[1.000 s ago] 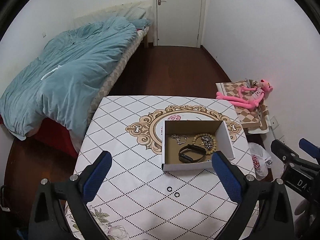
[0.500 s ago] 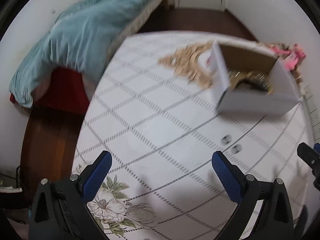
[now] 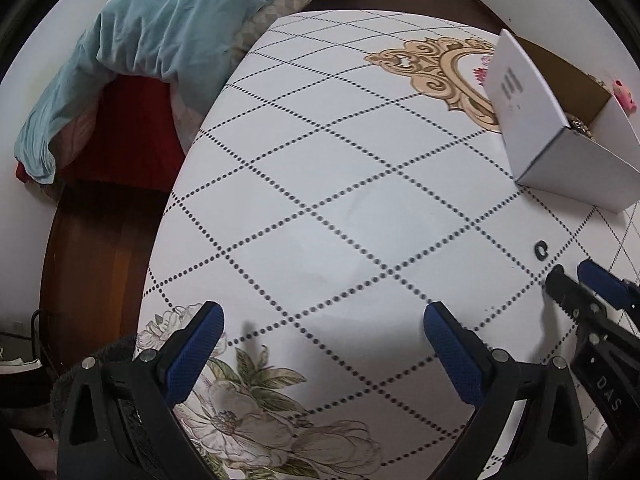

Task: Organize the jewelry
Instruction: 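Grasp a small black ring with the right tool, then grasp the other small black ring with the left tool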

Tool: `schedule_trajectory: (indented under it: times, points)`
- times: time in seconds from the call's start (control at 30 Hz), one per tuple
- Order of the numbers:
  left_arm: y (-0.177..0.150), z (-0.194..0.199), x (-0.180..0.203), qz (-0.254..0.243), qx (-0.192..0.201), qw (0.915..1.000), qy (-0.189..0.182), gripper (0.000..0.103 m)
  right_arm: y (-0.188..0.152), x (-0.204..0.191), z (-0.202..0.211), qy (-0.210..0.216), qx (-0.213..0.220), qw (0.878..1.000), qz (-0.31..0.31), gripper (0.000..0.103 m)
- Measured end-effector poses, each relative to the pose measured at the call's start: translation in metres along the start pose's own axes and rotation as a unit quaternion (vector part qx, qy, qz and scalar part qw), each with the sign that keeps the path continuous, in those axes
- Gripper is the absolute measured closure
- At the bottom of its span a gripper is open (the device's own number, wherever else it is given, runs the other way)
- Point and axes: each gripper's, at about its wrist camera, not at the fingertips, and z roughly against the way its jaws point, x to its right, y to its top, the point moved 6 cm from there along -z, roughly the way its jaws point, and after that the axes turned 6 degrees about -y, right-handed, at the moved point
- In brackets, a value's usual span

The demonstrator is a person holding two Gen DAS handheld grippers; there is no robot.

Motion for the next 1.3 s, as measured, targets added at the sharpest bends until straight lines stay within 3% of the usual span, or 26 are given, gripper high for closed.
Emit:
schedule_trajectory:
  times: [0.1,0.17,0.2,0.37,0.73,0.93,1.03,1.1,1.2,1.3]
  points:
    - [0.002,-0.003,-0.007,0.005,-0.003,1.0000,-0.001,0.001,0.004,-0.006,-0.001,-0.006,0.007,1.000,0.015,0.071]
    - [0.003,-0.004,-0.007,0.006,-0.003,1.0000,-0.002,0.001,0.004,-0.009,-0.002,-0.014,0.013,0.999,0.028,0.089]
    - [0.002,-0.004,-0.007,0.006,-0.003,1.0000,-0.002,0.001,0.005,-0.011,-0.002,-0.017,0.016,0.999,0.033,0.090]
    - [0.005,0.000,0.005,-0.001,0.000,0.9999,-0.012,0.001,0.001,0.002,0.003,-0.012,0.022,1.000,0.019,0.090]
    - [0.012,0.004,0.097,-0.050,0.012,0.9948,-0.088,0.001,-0.012,0.115,0.032,-0.061,0.032,0.992,-0.108,0.090]
    - [0.017,-0.002,0.131,-0.073,0.018,0.9920,-0.101,0.004,-0.020,0.149,0.032,-0.075,0.028,0.987,-0.137,0.090]
    - [0.019,-0.004,0.137,-0.079,0.022,0.9910,-0.105,0.038,-0.021,0.152,0.031,-0.077,0.029,0.986,-0.142,0.090]
    - [0.018,-0.006,0.140,-0.082,0.016,0.9899,-0.115,0.072,-0.021,0.151,0.031,-0.078,0.029,0.986,-0.144,0.090]
    - [0.019,-0.004,0.141,-0.087,0.026,0.9887,-0.119,0.088,-0.022,0.151,0.033,-0.077,0.031,0.986,-0.148,0.090]
    - [0.017,-0.003,0.143,-0.092,0.032,0.9874,-0.125,0.093,-0.021,0.152,0.032,-0.078,0.031,0.986,-0.147,0.090]
